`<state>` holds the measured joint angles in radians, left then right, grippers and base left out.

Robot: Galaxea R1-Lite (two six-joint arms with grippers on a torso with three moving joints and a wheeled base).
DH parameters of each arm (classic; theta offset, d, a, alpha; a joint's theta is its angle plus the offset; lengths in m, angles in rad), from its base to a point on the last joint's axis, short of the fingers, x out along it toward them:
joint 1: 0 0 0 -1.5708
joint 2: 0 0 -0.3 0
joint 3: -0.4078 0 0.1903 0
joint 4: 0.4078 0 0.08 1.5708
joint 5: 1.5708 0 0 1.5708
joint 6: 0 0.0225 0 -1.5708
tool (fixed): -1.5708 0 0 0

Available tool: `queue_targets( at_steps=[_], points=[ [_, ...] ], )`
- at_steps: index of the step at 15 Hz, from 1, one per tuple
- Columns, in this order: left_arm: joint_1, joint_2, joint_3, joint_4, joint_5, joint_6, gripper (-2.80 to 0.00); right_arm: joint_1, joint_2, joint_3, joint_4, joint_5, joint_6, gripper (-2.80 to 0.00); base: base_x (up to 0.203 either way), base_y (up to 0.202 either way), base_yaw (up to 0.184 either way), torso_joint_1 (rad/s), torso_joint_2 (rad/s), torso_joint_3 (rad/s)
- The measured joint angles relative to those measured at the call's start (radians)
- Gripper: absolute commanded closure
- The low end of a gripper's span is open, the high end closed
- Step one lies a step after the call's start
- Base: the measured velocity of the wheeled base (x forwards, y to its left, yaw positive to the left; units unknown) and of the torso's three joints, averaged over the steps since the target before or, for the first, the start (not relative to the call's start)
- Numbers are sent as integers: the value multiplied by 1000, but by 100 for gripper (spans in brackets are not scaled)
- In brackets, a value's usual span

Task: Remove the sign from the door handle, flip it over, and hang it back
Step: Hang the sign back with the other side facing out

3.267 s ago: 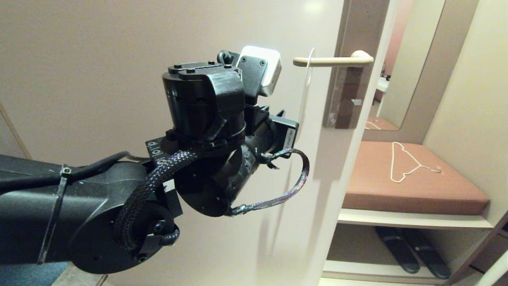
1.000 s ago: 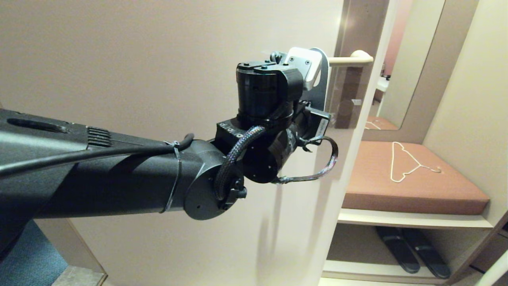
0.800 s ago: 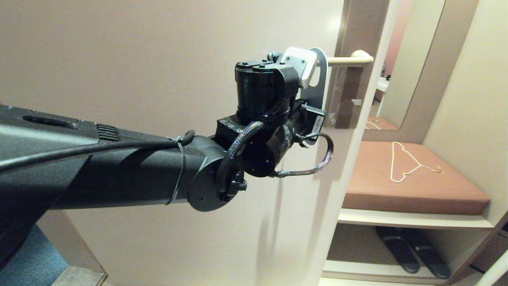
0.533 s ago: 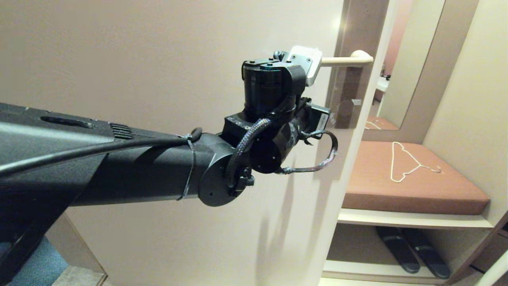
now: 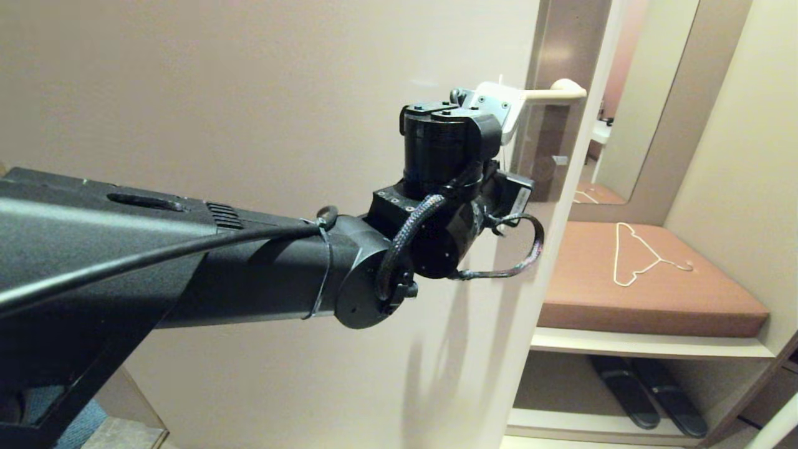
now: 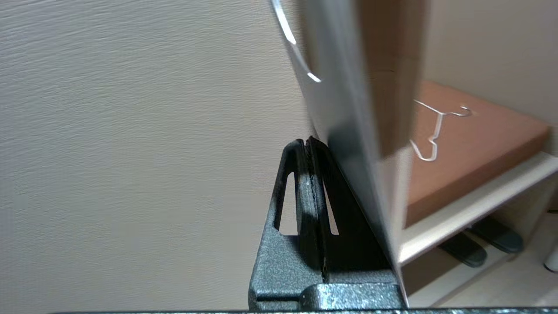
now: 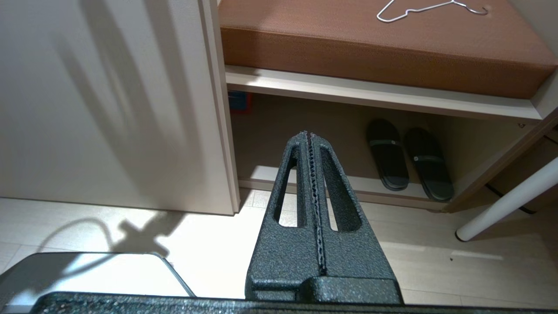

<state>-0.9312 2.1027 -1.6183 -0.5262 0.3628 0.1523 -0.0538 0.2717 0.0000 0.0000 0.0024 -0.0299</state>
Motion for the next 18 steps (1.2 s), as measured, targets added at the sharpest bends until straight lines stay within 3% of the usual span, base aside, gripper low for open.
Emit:
queue_targets(
  at_steps=[13,18],
  points=[
    [0,-19,-8,0,12,8,0,0,0,0,0,0,0,0,0,0,0,0,0,0],
    [60,-98,106,-4,12,8,0,0,0,0,0,1,0,0,0,0,0,0,0,0]
  ],
)
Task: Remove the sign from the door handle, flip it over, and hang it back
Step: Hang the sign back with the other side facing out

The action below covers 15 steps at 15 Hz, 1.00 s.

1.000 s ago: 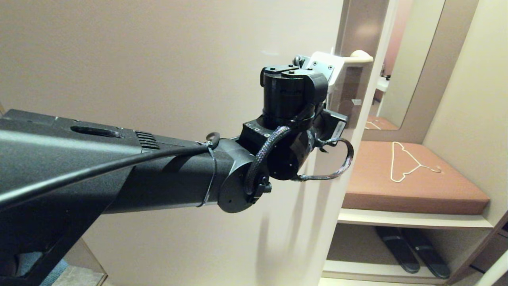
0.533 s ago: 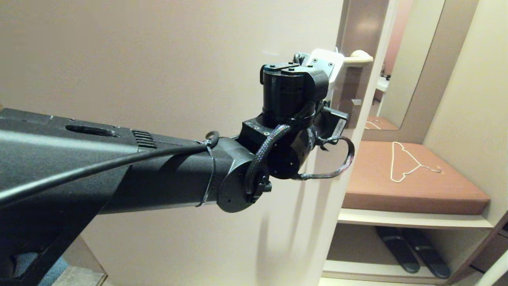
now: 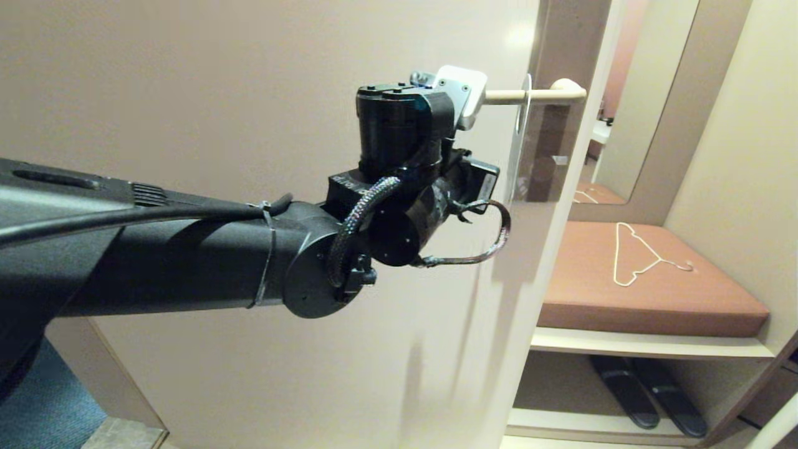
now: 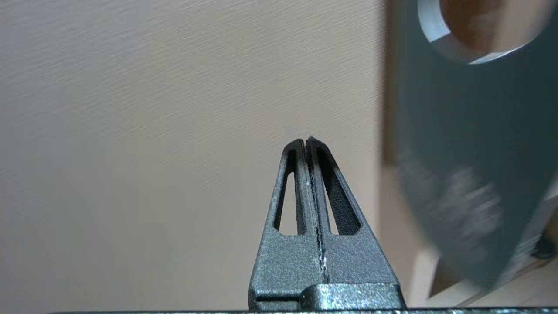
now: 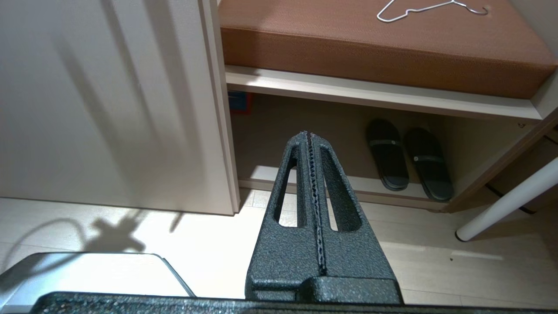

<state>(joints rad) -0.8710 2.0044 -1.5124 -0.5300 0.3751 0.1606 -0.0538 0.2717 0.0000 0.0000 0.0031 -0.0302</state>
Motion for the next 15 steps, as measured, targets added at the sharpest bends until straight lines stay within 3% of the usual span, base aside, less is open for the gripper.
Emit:
queue_targets(
  at_steps=[4,8,15],
  points=[
    [51,-115,184,-4,0,-4,0,0,0,0,0,0,0,0,0,0,0,0,0,0],
    [118,-260,446,-64,0,-5,0,0,0,0,0,0,0,0,0,0,0,0,0,0],
    [320,-573,823,-136,-3,-2,0,0,0,0,0,0,0,0,0,0,0,0,0,0]
  ],
)
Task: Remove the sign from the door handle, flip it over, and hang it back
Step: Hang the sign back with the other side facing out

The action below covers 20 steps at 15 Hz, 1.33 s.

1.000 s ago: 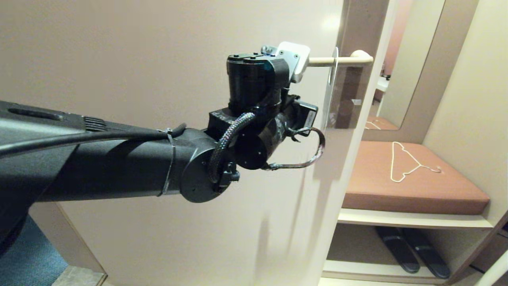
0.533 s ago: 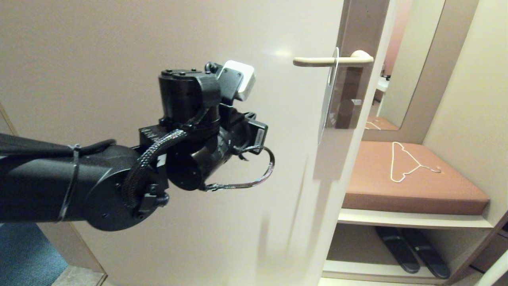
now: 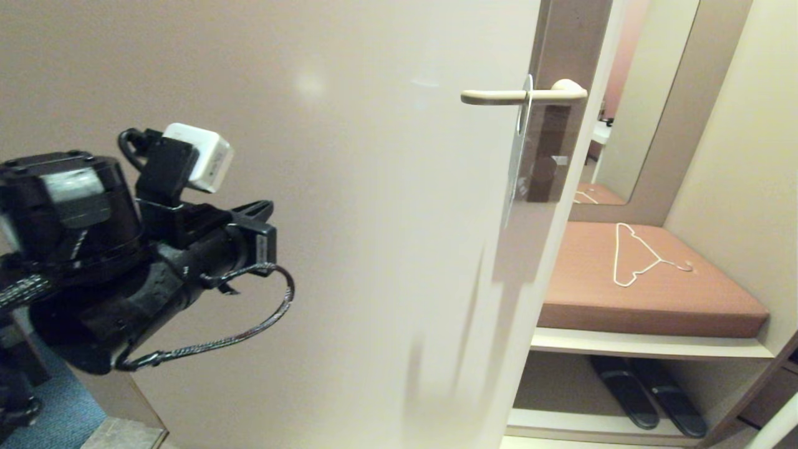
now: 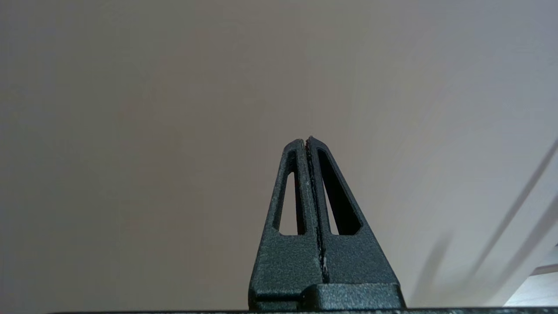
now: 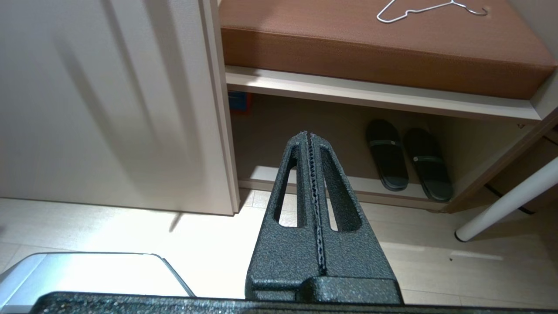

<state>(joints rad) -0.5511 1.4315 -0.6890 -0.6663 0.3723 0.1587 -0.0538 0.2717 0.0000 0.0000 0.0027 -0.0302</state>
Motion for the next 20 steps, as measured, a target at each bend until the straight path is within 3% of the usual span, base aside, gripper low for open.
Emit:
queue_targets(
  at_steps=[5,10,14,16,20],
  points=[
    [101,-275,311,2,2,-2,0,0,0,0,0,0,0,0,0,0,0,0,0,0],
    [123,-551,580,4,-1,-2,0,0,0,0,0,0,0,0,0,0,0,0,0,0],
    [144,-702,678,7,-2,-6,0,0,0,0,0,0,0,0,0,0,0,0,0,0],
    [241,-756,685,40,-74,-10,0,0,0,0,0,0,0,0,0,0,0,0,0,0],
    [452,-972,689,226,-313,-8,0,0,0,0,0,0,0,0,0,0,0,0,0,0]
  ],
)
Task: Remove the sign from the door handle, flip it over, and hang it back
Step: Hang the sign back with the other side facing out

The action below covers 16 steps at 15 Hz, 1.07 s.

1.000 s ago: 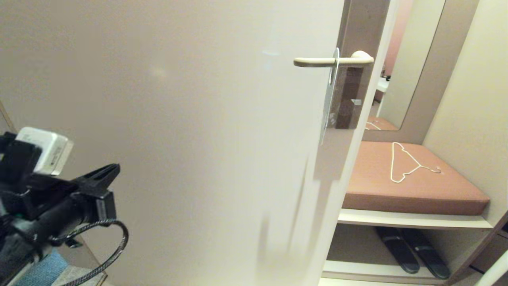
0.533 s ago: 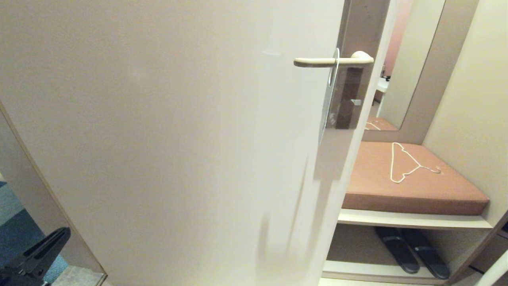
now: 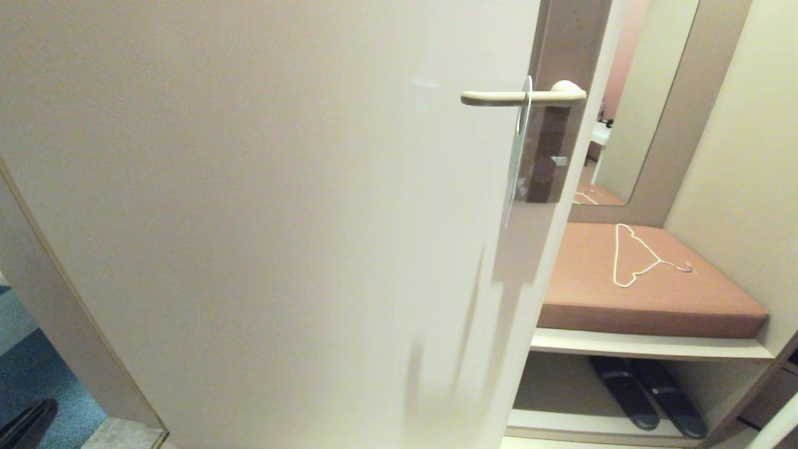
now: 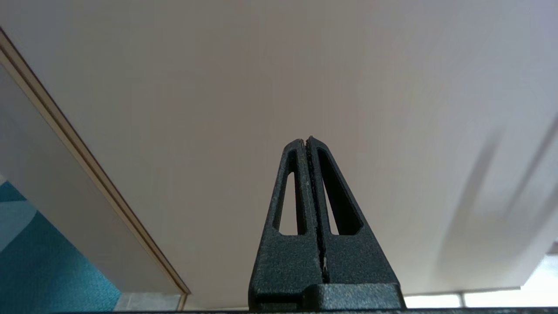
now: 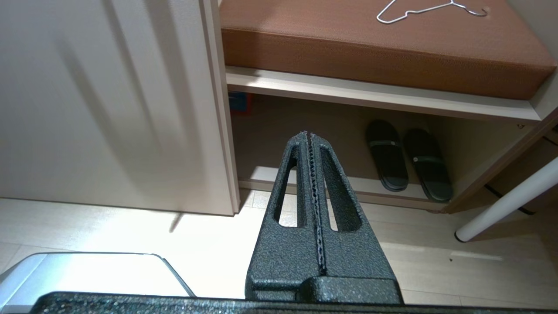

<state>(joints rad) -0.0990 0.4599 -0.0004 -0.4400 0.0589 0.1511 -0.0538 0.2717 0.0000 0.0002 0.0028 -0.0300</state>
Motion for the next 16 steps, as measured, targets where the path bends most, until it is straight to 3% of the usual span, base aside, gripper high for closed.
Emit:
queue_targets(
  at_steps=[3,7,16],
  points=[
    [88,-176,0,233,-62,0,0,0,0,0,0,0,0,0,0,0,0,0,0,0],
    [106,-343,0,406,-76,-5,0,0,0,0,0,0,0,0,0,0,0,0,0,0],
    [102,-460,0,437,-73,-43,0,0,0,0,0,0,0,0,0,0,0,0,0,0]
  ],
)
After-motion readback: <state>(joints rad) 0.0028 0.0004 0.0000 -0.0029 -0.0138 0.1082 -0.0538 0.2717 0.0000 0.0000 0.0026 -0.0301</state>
